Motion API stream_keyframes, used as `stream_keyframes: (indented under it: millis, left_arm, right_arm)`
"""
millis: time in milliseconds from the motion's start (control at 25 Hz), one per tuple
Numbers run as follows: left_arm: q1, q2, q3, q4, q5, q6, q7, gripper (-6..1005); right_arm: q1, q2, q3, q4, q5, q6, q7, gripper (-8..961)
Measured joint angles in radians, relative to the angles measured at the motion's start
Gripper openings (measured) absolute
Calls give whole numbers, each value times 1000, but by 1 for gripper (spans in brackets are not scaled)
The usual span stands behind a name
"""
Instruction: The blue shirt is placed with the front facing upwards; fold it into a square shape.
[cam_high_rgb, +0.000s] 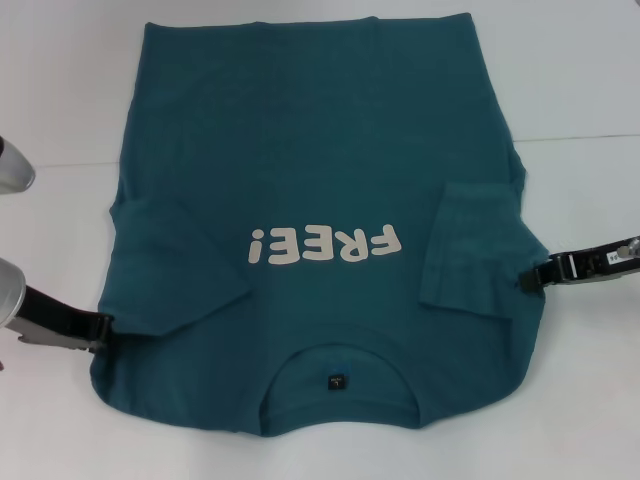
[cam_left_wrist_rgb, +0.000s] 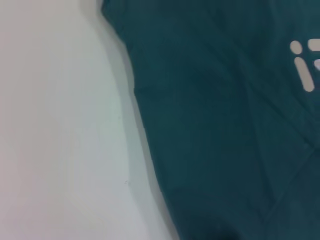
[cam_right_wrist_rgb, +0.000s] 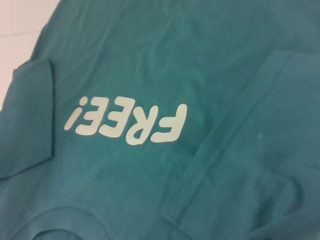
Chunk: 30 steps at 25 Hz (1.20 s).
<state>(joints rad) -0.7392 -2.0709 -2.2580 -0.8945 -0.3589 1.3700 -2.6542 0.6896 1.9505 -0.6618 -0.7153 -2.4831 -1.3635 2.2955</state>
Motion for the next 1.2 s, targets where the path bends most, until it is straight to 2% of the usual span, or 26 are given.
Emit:
stream_keyframes:
  millis: [200, 400, 560, 680, 920, 1200]
  left_arm:
    - [45, -22, -11, -49, -5, 3, 40, 39]
    - [81, -35, -14, -62, -44, 0, 87, 40]
    - [125, -55, -14, -99, -79, 2, 142, 41]
    - [153, -71, -14, -126, -94, -2, 176, 42]
    - [194, -76, -15, -142, -140, 5, 226, 43]
    - [240, -78, -27, -169, -174, 12, 263, 45]
  right_arm:
    - [-37, 8, 1, -43, 40, -28, -41, 15]
    - [-79, 20, 2, -52, 96, -54, -101, 15]
    - [-114, 37, 4, -77, 125, -79, -167, 15]
    - [-145, 58, 4, -114, 139, -99, -215, 15]
    - [-205, 79, 18, -155, 212, -167, -313, 15]
    - [-242, 85, 40, -170, 237, -184, -373, 15]
